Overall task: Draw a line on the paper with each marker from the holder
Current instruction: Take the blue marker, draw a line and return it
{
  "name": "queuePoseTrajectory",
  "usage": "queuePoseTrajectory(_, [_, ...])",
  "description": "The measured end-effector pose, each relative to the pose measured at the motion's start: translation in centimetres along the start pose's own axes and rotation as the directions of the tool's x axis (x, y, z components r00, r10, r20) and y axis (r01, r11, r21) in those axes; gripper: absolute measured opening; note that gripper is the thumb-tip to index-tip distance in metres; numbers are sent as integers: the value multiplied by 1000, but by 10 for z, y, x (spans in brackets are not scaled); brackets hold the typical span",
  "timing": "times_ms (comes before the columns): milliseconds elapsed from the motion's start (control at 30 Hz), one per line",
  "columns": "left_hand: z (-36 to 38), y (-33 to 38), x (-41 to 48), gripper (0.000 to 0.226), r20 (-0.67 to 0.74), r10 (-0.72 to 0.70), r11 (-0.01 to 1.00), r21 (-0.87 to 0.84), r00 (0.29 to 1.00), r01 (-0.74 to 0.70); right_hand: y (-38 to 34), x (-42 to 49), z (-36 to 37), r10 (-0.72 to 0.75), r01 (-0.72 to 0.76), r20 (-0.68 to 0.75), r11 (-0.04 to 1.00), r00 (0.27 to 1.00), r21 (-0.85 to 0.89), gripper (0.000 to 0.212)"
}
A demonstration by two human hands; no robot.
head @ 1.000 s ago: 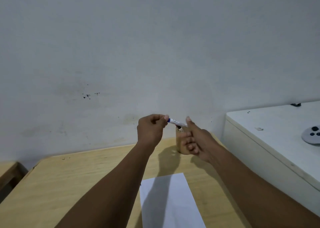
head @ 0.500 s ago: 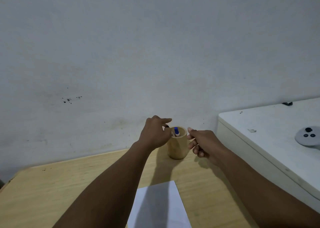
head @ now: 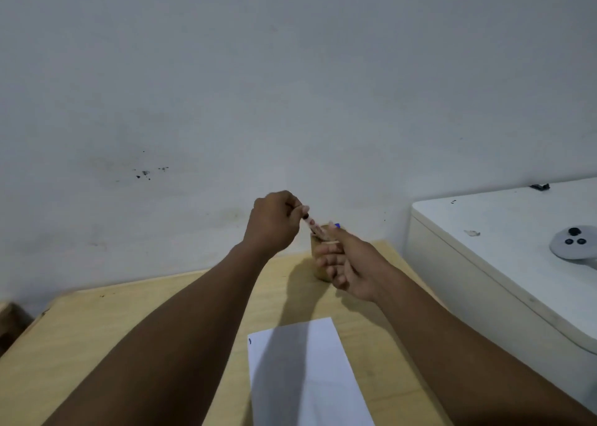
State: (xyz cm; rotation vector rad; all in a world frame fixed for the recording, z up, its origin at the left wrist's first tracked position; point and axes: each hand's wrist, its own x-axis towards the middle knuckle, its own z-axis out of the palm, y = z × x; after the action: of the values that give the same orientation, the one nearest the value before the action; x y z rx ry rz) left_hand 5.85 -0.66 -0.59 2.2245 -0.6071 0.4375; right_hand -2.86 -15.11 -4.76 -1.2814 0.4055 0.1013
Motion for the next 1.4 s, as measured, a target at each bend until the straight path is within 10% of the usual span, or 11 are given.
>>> queuePoseTrajectory(133, [-42, -7, -24, 20, -14, -85, 983, -163, 996, 82, 6, -3, 50, 37, -69, 103, 940, 994, 333, 70])
queuePoseTrajectory(433, [-87, -80, -102, 26, -58, -452, 727, -602, 890, 330, 31, -10, 110, -209, 132, 94, 847, 973, 515, 16])
queuePoseTrajectory(633, [-85, -131, -156, 11, 115, -349, 933, -50, 930, 356, 57, -20, 88, -200, 194, 57, 977, 978, 93, 20])
queuePoseTrajectory(867, [-55, -136, -169, 7, 316, -352, 932, 201, 881, 300, 108, -16, 75, -308, 290, -34, 925, 951, -247, 12])
queuePoseTrajectory(1133, [-50, -129, -163, 82, 402, -371, 910, 336, 837, 243, 132, -8, 75, -345, 303, -42, 872, 938, -385, 8])
queuePoseTrajectory(1400, [-47, -123, -162, 95, 415, -421, 880, 402, 806, 253, 139, -3, 71, -383, 345, 15, 815, 924, -465, 3])
